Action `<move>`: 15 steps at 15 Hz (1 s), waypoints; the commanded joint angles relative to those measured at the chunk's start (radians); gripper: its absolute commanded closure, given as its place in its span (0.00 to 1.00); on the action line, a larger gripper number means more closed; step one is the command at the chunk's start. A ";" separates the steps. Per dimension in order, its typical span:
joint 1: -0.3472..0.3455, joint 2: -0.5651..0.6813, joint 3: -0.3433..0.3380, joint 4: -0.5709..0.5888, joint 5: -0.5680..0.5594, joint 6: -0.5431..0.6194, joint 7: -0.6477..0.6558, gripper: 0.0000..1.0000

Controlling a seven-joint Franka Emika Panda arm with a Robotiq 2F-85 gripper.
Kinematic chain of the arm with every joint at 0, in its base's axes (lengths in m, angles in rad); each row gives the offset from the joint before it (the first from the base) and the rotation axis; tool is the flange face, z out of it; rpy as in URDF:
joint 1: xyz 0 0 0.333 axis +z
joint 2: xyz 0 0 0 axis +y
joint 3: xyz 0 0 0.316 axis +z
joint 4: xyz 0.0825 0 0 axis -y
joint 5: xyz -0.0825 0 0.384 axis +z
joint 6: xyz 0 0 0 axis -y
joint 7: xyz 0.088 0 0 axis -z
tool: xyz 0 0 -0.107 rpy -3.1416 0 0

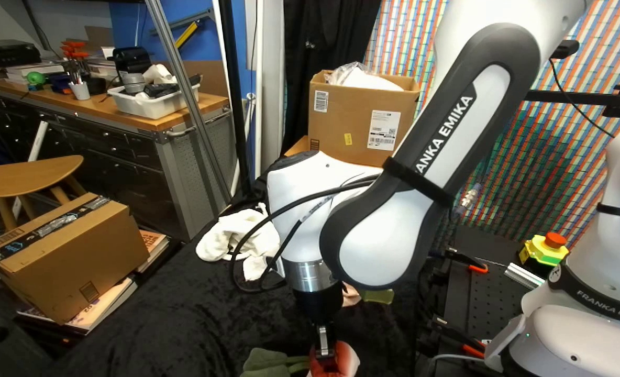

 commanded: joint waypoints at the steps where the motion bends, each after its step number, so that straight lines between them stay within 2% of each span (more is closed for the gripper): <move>1: -0.039 -0.100 0.007 -0.002 0.023 0.004 -0.031 0.90; 7: -0.042 -0.185 -0.072 -0.001 -0.020 0.196 0.089 0.89; 10: -0.022 -0.173 -0.140 -0.001 -0.107 0.313 0.223 0.89; 13: 0.029 -0.140 -0.253 0.004 -0.294 0.409 0.445 0.89; 15: 0.118 -0.104 -0.390 0.025 -0.418 0.440 0.597 0.89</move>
